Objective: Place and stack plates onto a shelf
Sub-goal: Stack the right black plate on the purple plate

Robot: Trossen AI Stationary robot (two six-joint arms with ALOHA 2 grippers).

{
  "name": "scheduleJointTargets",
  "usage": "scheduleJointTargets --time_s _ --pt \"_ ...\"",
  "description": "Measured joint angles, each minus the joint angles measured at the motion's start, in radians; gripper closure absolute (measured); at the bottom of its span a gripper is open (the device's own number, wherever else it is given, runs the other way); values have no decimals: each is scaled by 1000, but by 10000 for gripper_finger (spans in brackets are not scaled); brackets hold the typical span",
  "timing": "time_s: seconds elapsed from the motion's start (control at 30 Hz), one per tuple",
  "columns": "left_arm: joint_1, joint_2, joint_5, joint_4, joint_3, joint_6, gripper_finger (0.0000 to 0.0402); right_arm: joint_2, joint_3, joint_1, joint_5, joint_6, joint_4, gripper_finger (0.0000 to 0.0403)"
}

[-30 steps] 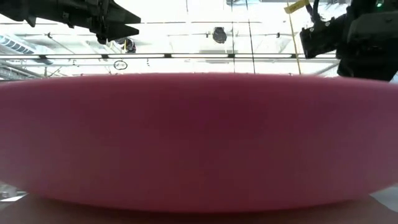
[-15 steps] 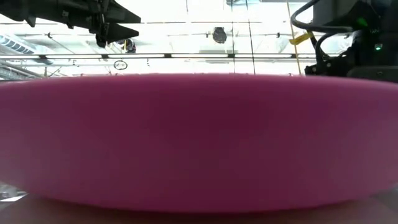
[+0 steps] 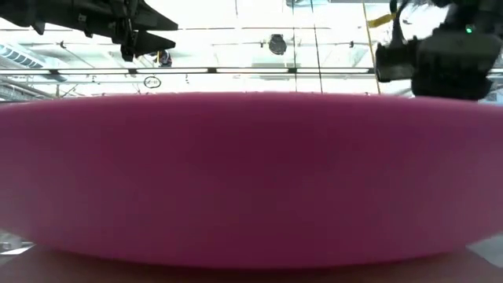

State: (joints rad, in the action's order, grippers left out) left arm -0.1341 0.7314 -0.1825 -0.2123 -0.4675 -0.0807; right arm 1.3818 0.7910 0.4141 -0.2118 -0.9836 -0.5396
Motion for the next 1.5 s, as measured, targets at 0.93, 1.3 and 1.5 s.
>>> scheduleJointTargets --time_s 0.93,1.3,1.5 --pt "0 63 2 5 -1 -11 119 71 0 8 -23 -20 24 308" --pt "0 111 2 -7 -1 -9 119 20 1 8 -23 -58 -85 308" --pt "0 114 2 -33 -1 -31 119 21 1 8 -53 -82 -124 308"
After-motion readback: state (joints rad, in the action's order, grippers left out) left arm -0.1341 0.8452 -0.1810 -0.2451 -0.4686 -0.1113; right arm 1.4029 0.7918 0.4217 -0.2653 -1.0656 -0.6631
